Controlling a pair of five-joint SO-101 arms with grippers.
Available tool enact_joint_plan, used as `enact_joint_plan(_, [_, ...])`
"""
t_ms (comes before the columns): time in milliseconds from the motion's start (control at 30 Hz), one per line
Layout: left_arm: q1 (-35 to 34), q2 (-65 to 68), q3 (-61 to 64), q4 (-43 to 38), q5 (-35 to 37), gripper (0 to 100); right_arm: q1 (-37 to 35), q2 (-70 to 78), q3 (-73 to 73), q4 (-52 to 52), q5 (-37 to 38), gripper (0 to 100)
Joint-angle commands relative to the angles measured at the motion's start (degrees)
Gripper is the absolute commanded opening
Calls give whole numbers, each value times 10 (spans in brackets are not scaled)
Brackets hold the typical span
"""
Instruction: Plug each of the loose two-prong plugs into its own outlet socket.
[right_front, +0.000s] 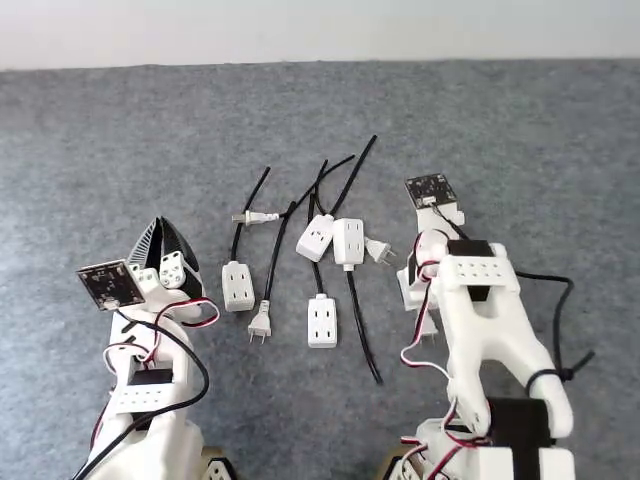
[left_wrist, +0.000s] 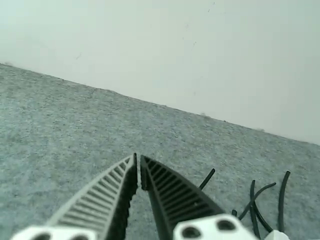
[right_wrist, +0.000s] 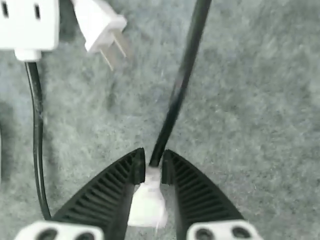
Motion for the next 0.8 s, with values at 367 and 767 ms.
enact_joint_plan(367, [0, -6, -4, 1, 3, 14, -14, 10, -45, 49, 29, 90])
enact_joint_plan(767, [0, -6, -4, 1, 3, 15, -14, 33, -47, 54, 34, 91])
